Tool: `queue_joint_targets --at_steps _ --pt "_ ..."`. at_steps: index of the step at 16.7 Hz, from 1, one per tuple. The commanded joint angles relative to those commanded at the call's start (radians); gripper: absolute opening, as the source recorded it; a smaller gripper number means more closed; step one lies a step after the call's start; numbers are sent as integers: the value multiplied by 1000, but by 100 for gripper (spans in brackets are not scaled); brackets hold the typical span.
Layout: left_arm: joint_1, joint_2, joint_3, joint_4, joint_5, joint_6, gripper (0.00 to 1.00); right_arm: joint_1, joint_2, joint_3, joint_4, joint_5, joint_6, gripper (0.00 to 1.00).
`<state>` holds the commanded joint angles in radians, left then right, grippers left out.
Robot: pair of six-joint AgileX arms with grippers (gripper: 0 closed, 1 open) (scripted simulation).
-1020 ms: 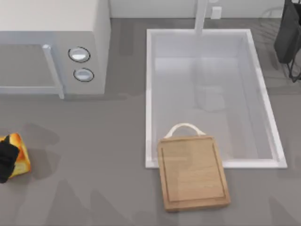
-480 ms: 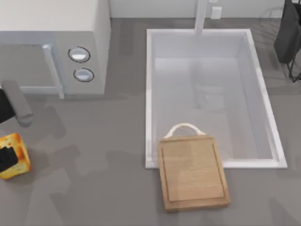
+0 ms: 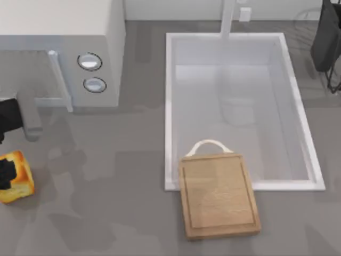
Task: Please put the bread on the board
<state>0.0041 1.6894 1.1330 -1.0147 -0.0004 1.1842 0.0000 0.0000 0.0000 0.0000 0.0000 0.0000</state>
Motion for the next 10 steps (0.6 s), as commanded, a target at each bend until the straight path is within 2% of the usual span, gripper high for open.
queue_joint_targets --at_steps 5,10 --pt "-1 6 -15 19 0 -1 100 0 0 0 0 0 0 100" --pt "1 85 -115 209 0 3 100 0 0 0 0 0 0 100"
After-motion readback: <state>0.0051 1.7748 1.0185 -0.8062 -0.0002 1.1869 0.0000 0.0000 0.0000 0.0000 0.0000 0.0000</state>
